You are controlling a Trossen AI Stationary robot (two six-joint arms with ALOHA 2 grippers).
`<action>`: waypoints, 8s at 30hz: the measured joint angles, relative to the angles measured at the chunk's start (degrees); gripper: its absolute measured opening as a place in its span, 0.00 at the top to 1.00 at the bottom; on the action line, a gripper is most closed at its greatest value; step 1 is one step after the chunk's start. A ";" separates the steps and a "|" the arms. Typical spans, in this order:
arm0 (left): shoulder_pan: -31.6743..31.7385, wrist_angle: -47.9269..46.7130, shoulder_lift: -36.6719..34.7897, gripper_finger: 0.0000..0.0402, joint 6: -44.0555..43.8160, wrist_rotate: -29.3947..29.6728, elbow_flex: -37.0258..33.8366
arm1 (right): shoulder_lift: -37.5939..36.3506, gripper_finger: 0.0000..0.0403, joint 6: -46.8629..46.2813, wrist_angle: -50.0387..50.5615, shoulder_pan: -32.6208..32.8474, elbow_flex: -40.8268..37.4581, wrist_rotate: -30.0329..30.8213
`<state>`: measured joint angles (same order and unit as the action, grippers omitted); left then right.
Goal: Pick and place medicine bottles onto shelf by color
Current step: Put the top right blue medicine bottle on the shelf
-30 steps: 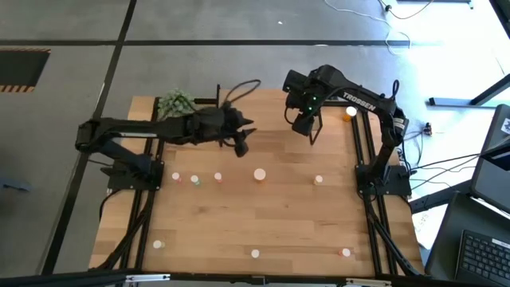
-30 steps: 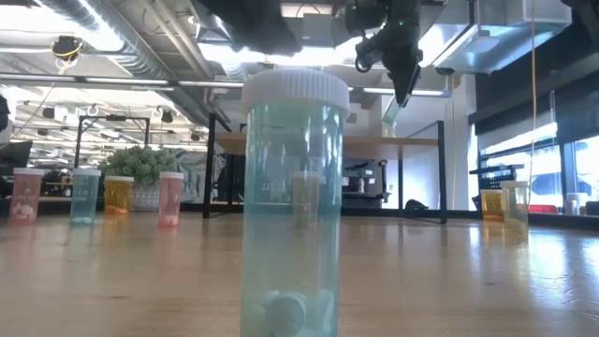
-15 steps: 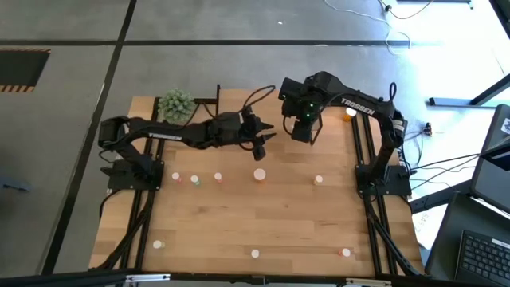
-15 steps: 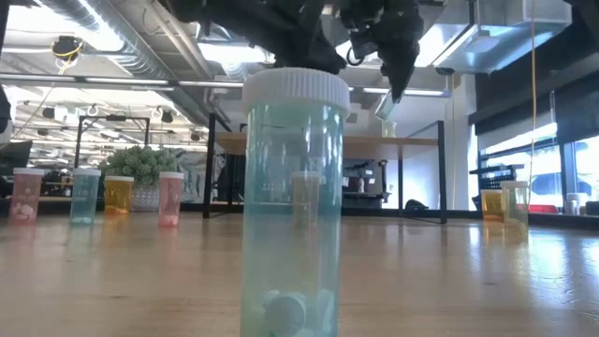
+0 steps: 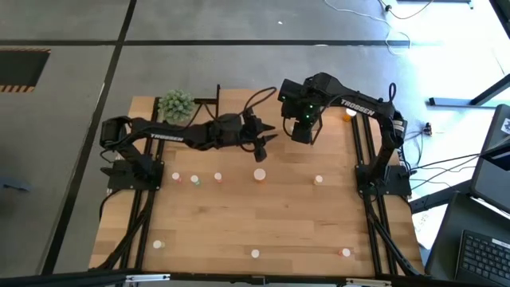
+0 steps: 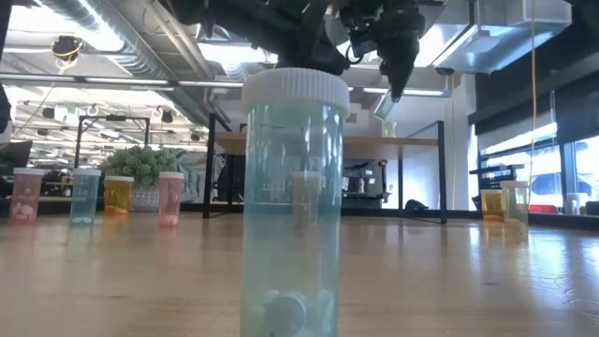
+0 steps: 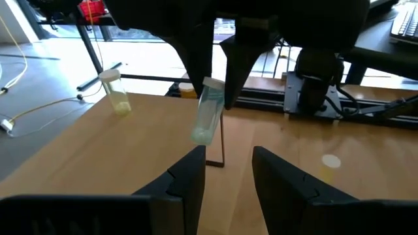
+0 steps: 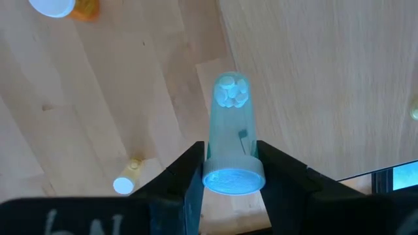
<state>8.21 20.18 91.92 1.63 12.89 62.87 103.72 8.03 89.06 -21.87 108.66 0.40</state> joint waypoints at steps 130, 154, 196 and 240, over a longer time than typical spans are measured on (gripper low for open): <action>1.10 -13.38 -0.04 0.70 0.24 1.54 0.02 | -0.02 0.67 1.42 -0.59 -0.09 -0.04 0.09; -3.98 -16.09 -0.04 0.56 37.87 7.63 0.02 | -0.02 0.67 1.49 -2.32 -0.13 -0.04 0.09; -4.00 -14.89 -0.02 0.44 37.41 9.41 0.02 | -0.02 0.67 1.09 -2.58 -0.13 -0.04 -0.04; 6.18 1.06 3.24 0.44 -3.53 -8.91 0.09 | -0.02 0.67 1.49 -4.08 -0.11 -0.04 0.00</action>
<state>14.39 21.24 95.16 -1.90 3.98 62.96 103.70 9.52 84.97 -21.98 108.62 0.40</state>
